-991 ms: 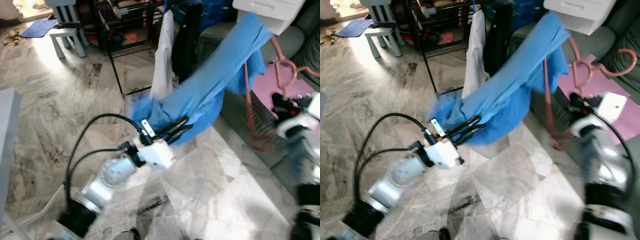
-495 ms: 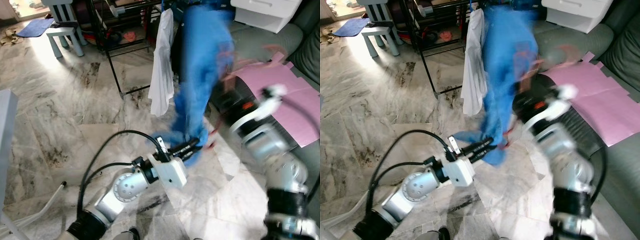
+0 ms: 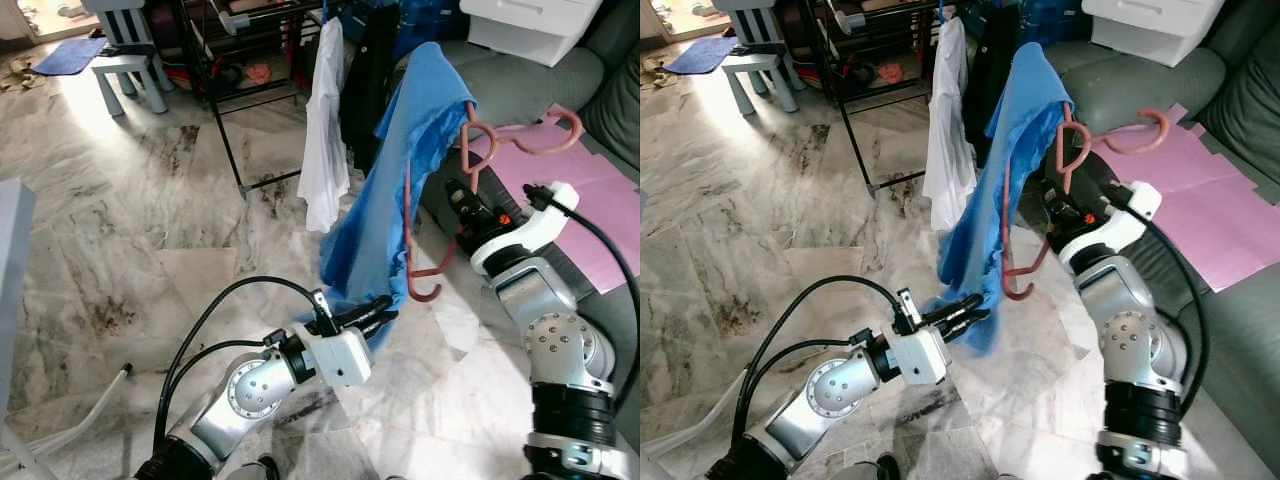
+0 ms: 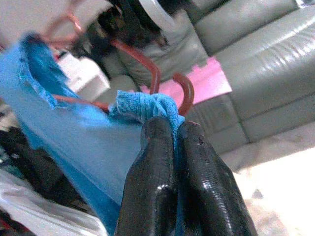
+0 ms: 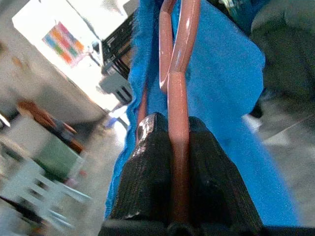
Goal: Hang hanger
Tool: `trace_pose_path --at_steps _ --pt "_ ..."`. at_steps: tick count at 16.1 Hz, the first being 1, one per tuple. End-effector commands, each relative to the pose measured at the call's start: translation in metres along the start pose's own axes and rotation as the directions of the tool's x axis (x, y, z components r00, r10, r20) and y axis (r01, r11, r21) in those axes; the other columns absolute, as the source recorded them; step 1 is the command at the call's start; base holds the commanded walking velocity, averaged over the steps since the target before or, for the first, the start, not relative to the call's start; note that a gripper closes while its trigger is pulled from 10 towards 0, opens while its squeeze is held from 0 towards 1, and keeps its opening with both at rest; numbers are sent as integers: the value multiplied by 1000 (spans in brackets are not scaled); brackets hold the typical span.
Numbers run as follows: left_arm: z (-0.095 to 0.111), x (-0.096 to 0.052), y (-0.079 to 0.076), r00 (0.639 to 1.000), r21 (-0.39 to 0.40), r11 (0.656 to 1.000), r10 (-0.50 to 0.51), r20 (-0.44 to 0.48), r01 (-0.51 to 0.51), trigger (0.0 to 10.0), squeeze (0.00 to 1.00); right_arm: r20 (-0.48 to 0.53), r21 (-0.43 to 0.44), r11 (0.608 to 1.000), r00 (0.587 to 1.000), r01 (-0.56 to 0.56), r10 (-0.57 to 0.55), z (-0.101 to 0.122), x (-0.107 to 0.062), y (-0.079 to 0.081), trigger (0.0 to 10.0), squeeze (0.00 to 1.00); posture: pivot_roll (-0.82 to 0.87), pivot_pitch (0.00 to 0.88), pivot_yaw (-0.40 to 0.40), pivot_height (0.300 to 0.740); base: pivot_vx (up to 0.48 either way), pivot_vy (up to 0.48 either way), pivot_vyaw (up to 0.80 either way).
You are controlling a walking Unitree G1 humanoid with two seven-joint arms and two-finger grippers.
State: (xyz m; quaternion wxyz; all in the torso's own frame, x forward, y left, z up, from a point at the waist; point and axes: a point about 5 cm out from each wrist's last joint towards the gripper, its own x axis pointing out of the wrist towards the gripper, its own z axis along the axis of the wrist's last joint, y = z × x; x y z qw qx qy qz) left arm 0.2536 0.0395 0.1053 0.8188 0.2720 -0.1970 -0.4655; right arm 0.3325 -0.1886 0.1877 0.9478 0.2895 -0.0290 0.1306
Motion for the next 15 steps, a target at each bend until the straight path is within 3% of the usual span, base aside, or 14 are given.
trace_pose_path --at_steps 1,4,7,8,9,12,15 --pt "-11 -4 -9 996 -52 997 -67 -59 64 10000 0 11 -106 993 999 -51 52 3 1 7 10000 0 -94 142 10 740 0 0 0" --pt "-28 -8 -27 978 -110 984 -156 -140 142 10000 0 -22 -240 969 998 -57 53 -6 -1 10 10000 0 -98 141 11 740 0 0 0" --pt "-31 -4 -29 979 -142 985 -125 -161 102 10000 0 -33 -346 934 996 -91 85 -22 -6 19 10000 0 -106 142 9 740 0 0 0" --pt "-33 -2 -29 977 -171 981 -119 -179 89 10000 55 -79 -380 915 991 -134 112 -35 -11 23 10000 0 -107 140 9 740 0 0 0" --pt "-33 -2 -28 977 -186 979 -116 -179 82 10000 1000 -76 -396 908 991 -135 114 -38 -12 24 10000 0 -107 140 9 740 0 0 0" --pt "-31 1 -33 975 -233 964 -164 -148 127 10000 1000 -65 -518 840 987 -161 149 -50 -17 27 10000 0 -107 140 8 740 0 0 0" --pt "-31 0 -34 974 -253 958 -174 -145 134 10000 1000 -78 -535 826 984 -175 159 -58 -19 28 10000 0 -98 143 11 740 0 0 0"
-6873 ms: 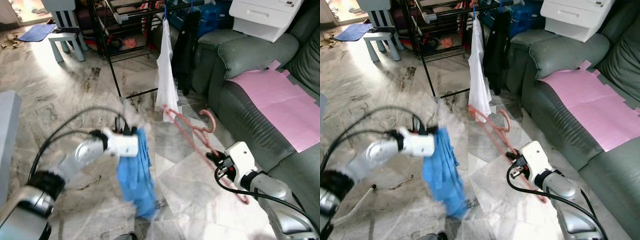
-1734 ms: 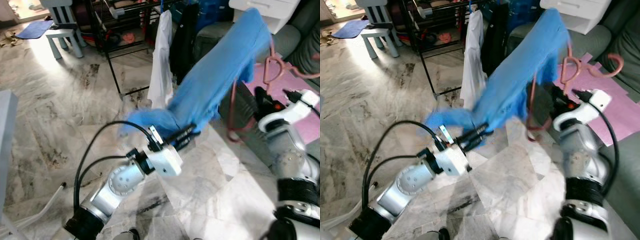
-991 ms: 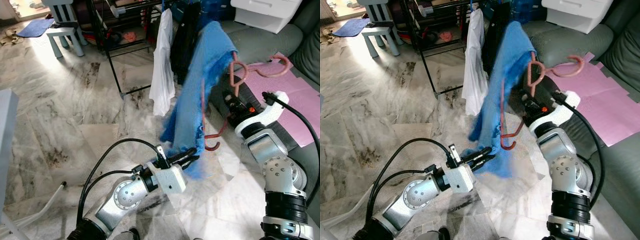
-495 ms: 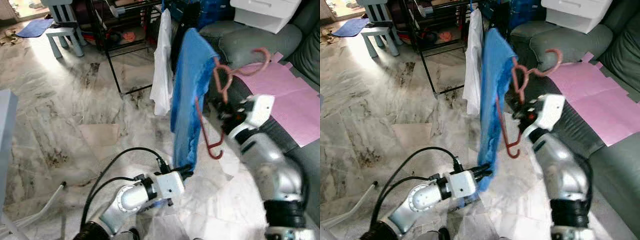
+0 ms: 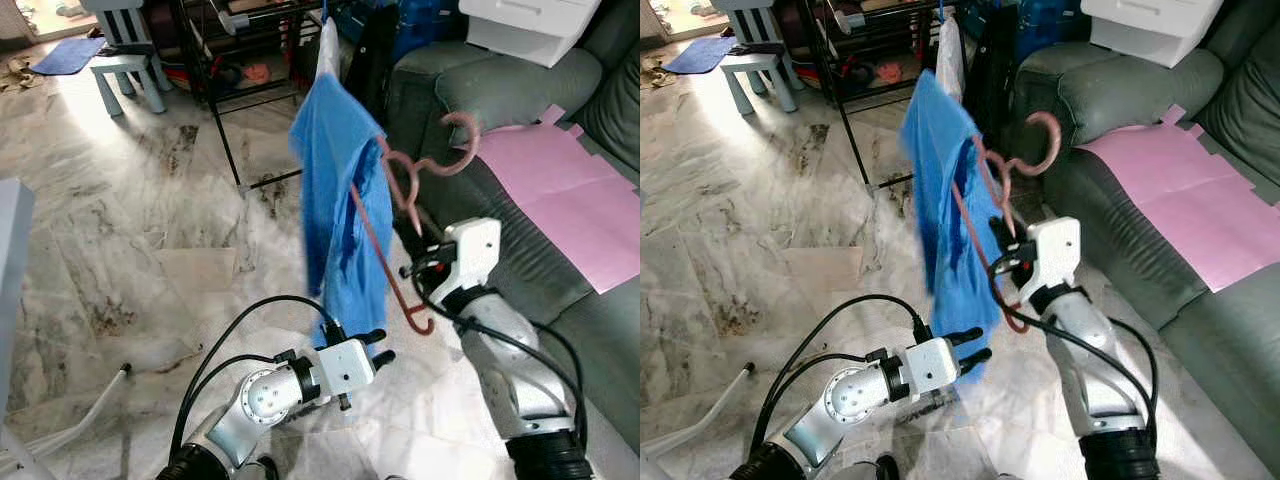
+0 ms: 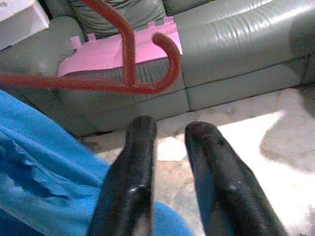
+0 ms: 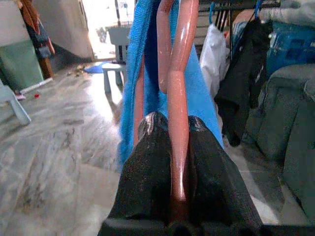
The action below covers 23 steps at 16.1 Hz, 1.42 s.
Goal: Hang hanger
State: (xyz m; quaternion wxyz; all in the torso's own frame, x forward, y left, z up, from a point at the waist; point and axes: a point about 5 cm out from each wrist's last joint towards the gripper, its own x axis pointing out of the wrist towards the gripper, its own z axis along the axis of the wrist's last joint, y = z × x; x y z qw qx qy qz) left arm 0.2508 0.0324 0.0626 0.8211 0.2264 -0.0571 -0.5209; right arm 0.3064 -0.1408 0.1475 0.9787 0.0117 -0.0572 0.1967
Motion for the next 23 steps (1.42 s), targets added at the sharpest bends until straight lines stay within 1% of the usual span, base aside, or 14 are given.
trace_pose_path --at_steps 1,4,6,7,8,9,10,12,13,15,16,19,21,23 --pt "-1 -2 -3 1000 -22 1000 -13 -5 13 10000 1000 44 -30 999 999 -14 15 4 0 2 10000 0 -92 145 14 740 0 0 0" --pt "-1 -3 -2 1000 -21 1000 -8 -1 8 10000 1000 95 -95 995 995 -10 19 2 -1 2 10000 0 -87 146 23 740 0 0 0" --pt "0 -4 0 1000 -10 1000 -3 1 3 10000 1000 114 -102 995 993 -8 20 2 -2 1 10000 0 -87 148 27 740 0 0 0" --pt "1 -5 1 1000 -4 1000 1 3 -1 10000 1000 121 -124 992 992 -21 36 3 -2 2 10000 0 -86 148 29 740 0 0 0" --pt "2 -9 7 1000 17 1000 22 3 -23 10000 1000 130 -155 987 990 -42 62 2 -5 3 10000 0 -88 151 36 740 0 0 0" --pt "3 -16 17 998 23 997 70 9 -70 10000 1000 143 -175 983 987 -50 75 2 -10 2 10000 0 -88 152 35 740 0 0 0" --pt "3 -24 27 993 24 993 117 11 -117 10000 1000 146 -172 983 986 -60 86 0 -16 -1 10000 0 -86 155 34 740 0 0 0" --pt "3 -35 38 985 14 985 169 18 -170 10000 1000 113 -139 986 987 -96 112 -4 -24 -4 10000 0 -86 155 34 740 0 0 0" --pt "5 -47 51 971 -2 972 236 39 -236 10000 1000 70 -155 979 987 -133 145 -11 -33 -9 10000 0 -81 159 33 740 0 0 0" --pt "10 -57 60 962 18 964 264 64 -266 10000 1000 16 -168 969 983 -178 183 -18 -44 -15 10000 0 -81 161 32 740 0 0 0" --pt "12 -59 62 963 30 964 260 66 -263 10000 1000 -6 -177 964 980 -197 199 -20 -48 -18 10000 0 -81 162 31 740 0 0 0" --pt "16 -68 65 985 146 974 166 52 -171 10000 1000 -106 -167 932 946 -322 308 -29 -61 -29 10000 0 -81 165 29 740 0 0 0" --pt "16 -71 68 986 153 974 160 49 -166 10000 1000 -126 -157 919 931 -361 344 -30 -64 -30 10000 0 -80 165 29 740 0 0 0" --pt "13 -82 81 989 207 967 147 11 -146 10000 1000 -187 -142 886 891 -440 413 -33 -72 -35 10000 0 -77 166 28 740 0 0 0"
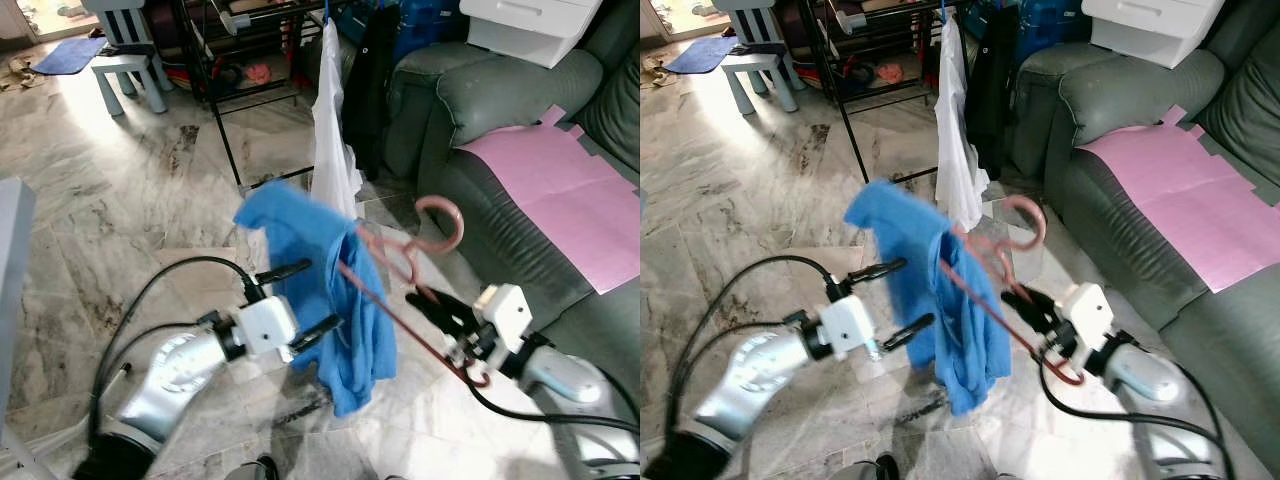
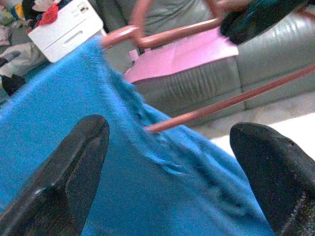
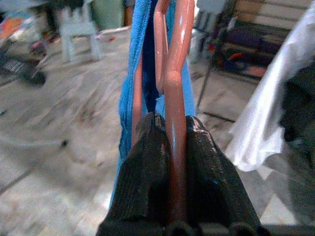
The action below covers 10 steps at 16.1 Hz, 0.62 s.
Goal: Hang hanger
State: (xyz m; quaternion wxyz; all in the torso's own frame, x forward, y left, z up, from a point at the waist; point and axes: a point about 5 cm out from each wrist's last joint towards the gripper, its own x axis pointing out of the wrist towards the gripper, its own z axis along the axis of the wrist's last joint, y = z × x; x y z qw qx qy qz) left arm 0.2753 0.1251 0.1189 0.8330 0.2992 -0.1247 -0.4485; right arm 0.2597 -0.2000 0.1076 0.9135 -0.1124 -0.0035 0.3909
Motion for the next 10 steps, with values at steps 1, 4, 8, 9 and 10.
trace_pose_path --at_steps 1,4,8,9,10 --pt "-1 -4 8 1000 38 999 -16 -9 16 10000 1000 -10 11 999 999 -46 46 -2 -3 3 10000 0 -76 167 28 740 0 0 0" --pt "1 -4 26 999 107 994 -32 -23 35 10000 1000 -52 7 991 989 -137 137 -6 -10 7 10000 0 -77 167 30 740 0 0 0" --pt "-2 -4 34 993 180 977 -108 -52 115 10000 1000 -94 -26 974 970 -226 223 -7 -14 8 10000 0 -79 165 33 740 0 0 0" --pt "-5 -4 32 986 191 968 -153 -71 164 10000 1000 -106 -37 968 964 -247 242 -7 -15 8 10000 0 -80 164 33 740 0 0 0" --pt "-8 -5 30 974 201 954 -204 -98 221 10000 1000 -118 -47 962 958 -267 260 -7 -17 7 10000 0 -80 164 33 740 0 0 0"
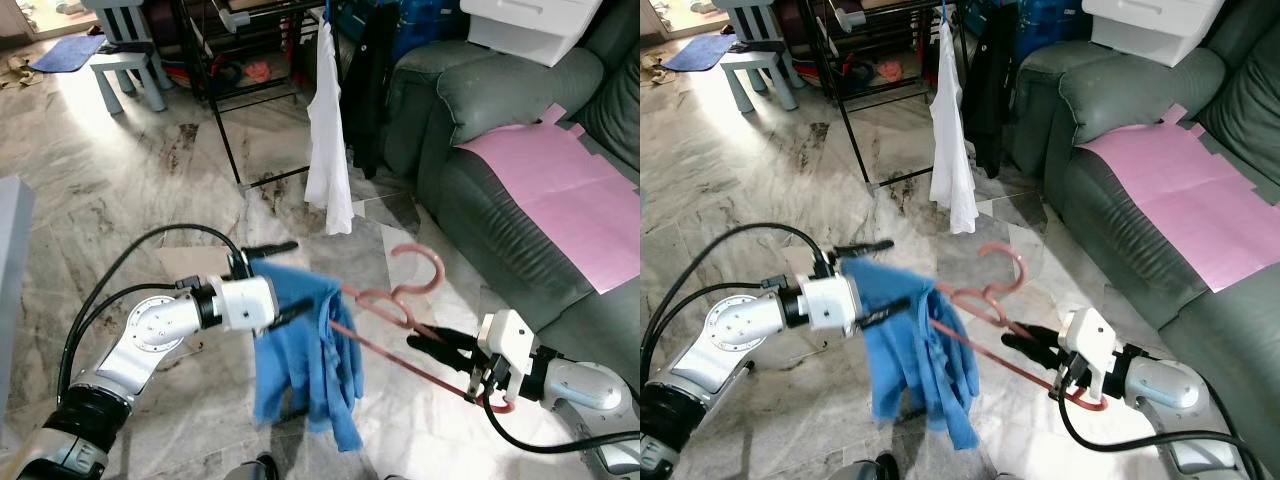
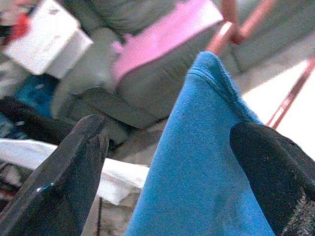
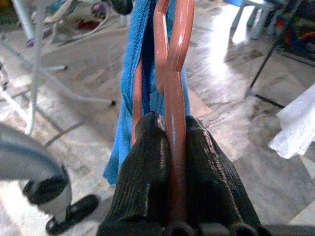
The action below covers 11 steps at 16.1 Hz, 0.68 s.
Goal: Hang hanger
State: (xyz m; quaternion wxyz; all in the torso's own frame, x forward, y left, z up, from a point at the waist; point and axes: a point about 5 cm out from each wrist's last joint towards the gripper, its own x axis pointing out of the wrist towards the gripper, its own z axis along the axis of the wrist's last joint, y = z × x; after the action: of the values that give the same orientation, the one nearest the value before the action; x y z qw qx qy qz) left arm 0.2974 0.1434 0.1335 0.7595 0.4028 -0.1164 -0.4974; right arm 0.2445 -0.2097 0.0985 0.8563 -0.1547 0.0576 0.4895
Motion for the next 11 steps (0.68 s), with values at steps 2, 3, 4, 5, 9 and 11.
trace_pose_path --at_steps 2,3,4,5,9,11 --pt "-7 -1 -7 990 43 989 -139 -36 140 10000 0 -5 -51 998 999 -48 48 4 -1 -2 10000 0 -82 160 35 740 0 0 0" --pt "-9 -1 -7 985 42 985 -167 -45 169 10000 0 -9 -59 997 998 -56 56 5 -2 -3 10000 0 -82 160 35 740 0 0 0" --pt "-11 -1 -7 978 48 978 -201 -57 204 10000 0 -17 -69 995 998 -70 68 5 -2 -3 10000 0 -83 160 35 740 0 0 0" --pt "-14 -1 -4 973 -7 975 -224 -49 223 10000 0 -28 -82 993 996 -84 82 5 -3 -4 10000 0 -83 158 35 740 0 0 0" --pt "-23 2 12 964 -57 969 -245 -100 240 10000 0 -29 -100 991 995 -94 92 6 -3 -4 10000 0 -91 157 36 740 0 0 0" --pt "-26 1 18 948 -87 954 -296 -117 287 8706 0 -31 -107 989 995 -99 96 5 -4 -3 10000 0 -92 157 36 740 0 0 0"
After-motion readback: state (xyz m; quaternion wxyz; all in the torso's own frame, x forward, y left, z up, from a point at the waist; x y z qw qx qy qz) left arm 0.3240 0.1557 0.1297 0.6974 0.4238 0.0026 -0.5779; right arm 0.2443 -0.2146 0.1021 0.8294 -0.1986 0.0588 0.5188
